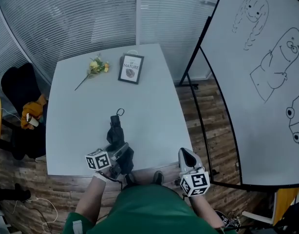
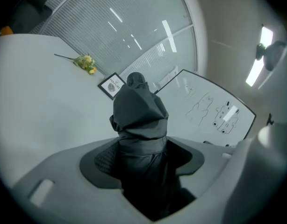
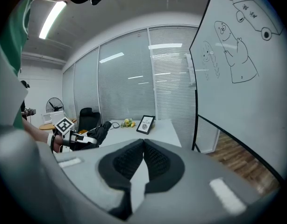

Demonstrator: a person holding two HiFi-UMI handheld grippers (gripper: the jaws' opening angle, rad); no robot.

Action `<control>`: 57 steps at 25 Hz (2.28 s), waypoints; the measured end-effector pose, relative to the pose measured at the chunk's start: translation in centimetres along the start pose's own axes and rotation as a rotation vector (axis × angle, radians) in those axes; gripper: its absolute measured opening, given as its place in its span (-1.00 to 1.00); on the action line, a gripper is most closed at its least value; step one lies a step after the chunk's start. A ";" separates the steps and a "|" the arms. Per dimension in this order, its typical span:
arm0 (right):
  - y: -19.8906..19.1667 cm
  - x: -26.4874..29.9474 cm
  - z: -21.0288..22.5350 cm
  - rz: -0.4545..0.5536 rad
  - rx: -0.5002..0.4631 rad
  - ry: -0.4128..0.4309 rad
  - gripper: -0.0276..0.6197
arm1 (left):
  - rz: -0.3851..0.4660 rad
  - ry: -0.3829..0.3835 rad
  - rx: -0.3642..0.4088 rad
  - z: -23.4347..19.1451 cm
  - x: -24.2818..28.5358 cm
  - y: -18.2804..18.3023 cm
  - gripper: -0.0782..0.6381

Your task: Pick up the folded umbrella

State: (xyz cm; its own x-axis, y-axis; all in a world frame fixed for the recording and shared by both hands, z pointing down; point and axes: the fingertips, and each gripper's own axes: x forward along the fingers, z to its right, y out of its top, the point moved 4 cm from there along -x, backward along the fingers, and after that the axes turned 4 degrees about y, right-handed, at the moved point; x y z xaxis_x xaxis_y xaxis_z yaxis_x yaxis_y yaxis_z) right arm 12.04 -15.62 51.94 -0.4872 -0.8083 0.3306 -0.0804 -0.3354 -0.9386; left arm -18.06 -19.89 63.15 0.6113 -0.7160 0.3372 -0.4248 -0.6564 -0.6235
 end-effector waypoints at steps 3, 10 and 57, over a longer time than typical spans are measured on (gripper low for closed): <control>0.4 0.4 -0.2 0.007 -0.007 0.013 -0.91 | 0.053 -0.069 0.006 2.7 -0.8 1.8 0.06; 2.2 1.3 -0.1 0.041 -0.027 0.018 -0.91 | 0.168 -0.192 0.018 8.0 -3.2 5.5 0.06; 13.0 -1.1 -0.7 0.333 -0.016 0.106 -0.91 | 0.499 -0.298 0.229 21.7 -11.1 15.2 0.06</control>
State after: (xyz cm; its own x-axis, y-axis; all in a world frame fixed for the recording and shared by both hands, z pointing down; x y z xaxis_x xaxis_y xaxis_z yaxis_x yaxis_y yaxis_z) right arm 10.93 -18.75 39.29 -0.5763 -0.8172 -0.0052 0.0849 -0.0535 -0.9950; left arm -16.79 -16.77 34.68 0.5502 -0.8044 -0.2240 -0.5732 -0.1688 -0.8019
